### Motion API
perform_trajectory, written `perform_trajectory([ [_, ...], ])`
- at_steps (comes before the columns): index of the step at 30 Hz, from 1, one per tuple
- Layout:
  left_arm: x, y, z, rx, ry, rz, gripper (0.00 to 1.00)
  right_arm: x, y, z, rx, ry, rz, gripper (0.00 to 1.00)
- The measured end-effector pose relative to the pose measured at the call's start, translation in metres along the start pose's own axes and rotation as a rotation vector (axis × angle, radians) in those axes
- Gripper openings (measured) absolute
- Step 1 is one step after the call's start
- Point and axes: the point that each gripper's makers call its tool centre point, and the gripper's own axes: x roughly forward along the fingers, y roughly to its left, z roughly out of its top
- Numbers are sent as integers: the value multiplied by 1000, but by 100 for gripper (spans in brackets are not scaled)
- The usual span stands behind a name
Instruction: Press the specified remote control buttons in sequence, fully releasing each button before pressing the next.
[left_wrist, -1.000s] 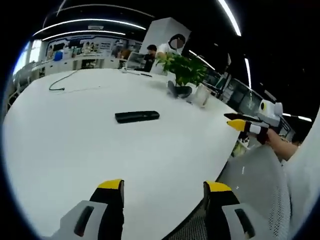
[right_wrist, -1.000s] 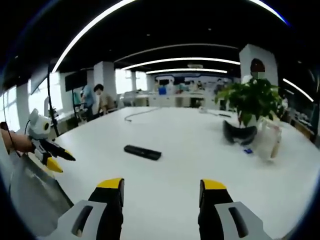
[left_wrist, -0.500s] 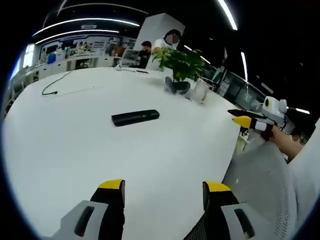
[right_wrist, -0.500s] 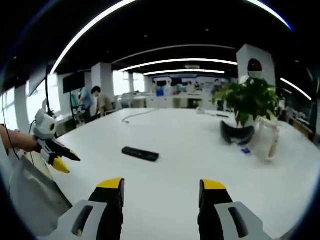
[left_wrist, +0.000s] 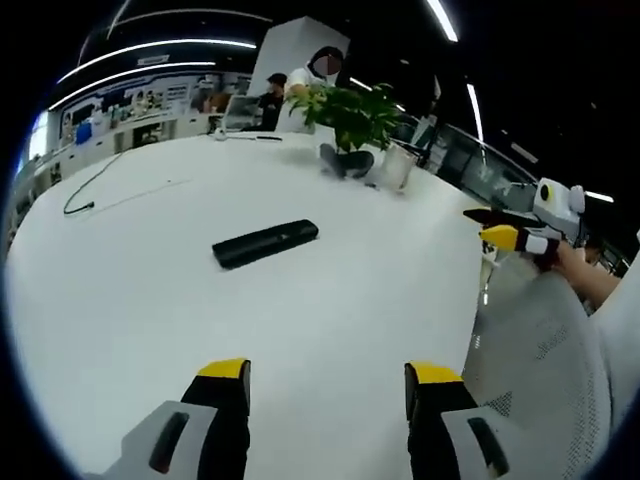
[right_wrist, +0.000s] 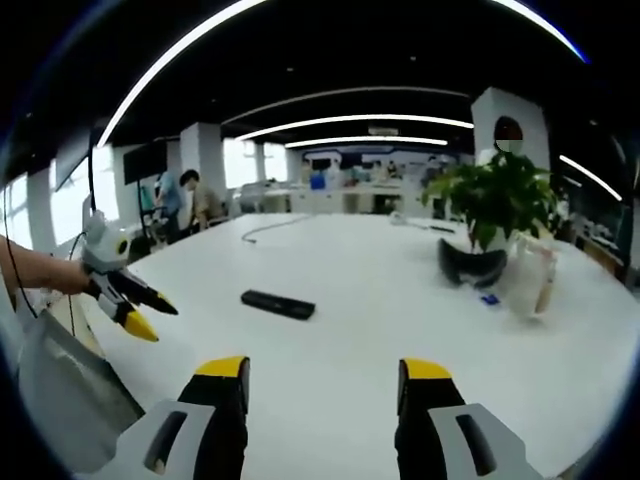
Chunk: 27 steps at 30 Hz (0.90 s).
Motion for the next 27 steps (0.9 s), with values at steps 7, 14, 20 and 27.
perform_trajectory([
  [7, 10, 12, 8, 42, 22, -6, 63, -1, -2, -1, -1, 5, -7, 57],
  [14, 24, 20, 19, 75, 41, -37, 63, -2, -6, 0, 10, -1, -23, 57],
  [20, 37, 27, 31, 113, 42, -41, 61, 0, -5, -3, 3, 15, -17, 57],
  [27, 51, 39, 33, 131, 72, -42, 61, 2, -2, -6, -13, 35, -2, 56],
])
